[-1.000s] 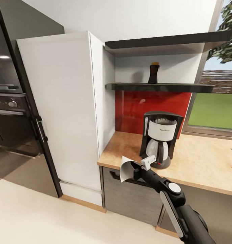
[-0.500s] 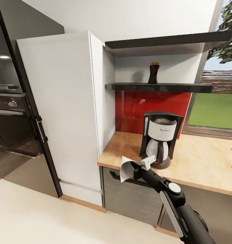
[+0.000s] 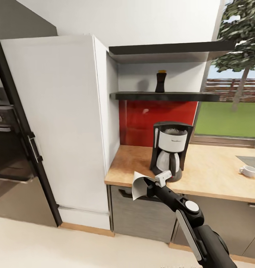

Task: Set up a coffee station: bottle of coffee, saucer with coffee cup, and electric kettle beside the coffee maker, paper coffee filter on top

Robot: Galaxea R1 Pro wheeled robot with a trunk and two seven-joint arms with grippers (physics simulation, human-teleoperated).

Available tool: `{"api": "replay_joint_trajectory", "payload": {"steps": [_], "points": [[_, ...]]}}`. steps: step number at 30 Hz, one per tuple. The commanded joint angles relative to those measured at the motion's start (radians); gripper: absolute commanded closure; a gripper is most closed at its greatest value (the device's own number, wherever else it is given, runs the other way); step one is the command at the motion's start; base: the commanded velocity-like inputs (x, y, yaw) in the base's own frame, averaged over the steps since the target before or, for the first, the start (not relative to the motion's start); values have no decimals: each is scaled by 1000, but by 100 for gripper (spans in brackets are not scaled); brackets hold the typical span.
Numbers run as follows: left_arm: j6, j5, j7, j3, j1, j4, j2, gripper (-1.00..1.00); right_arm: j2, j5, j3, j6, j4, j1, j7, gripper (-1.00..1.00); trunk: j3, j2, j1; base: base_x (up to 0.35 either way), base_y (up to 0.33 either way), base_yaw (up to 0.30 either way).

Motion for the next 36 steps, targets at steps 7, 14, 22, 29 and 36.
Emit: {"api": "replay_joint_trajectory", "payload": {"steps": [7,14,22,29,36], "points": [[6,10,-3,2,1,-2,0,-100,0,-13,1,9,0,-1,0,100,3,-1,0,0,303,-269],[6,10,-3,2,1,-2,0,-100,0,-13,1,9,0,-1,0,100,6,-1,0,0,304,-268],[6,10,-3,2,1,-2,0,-100,0,-13,1,9,0,-1,0,100,7,-1,0,0,306,-66],[6,10,-3,1,2,-2,0,-100,0,-13,1,9,0,0,0,100,7,-1,0,0,307,-76],[6,10,-3,1,2,-2,-1,-100,0,-13,1,9,0,0,0,100,7,-1,0,1,307,-244]]}}
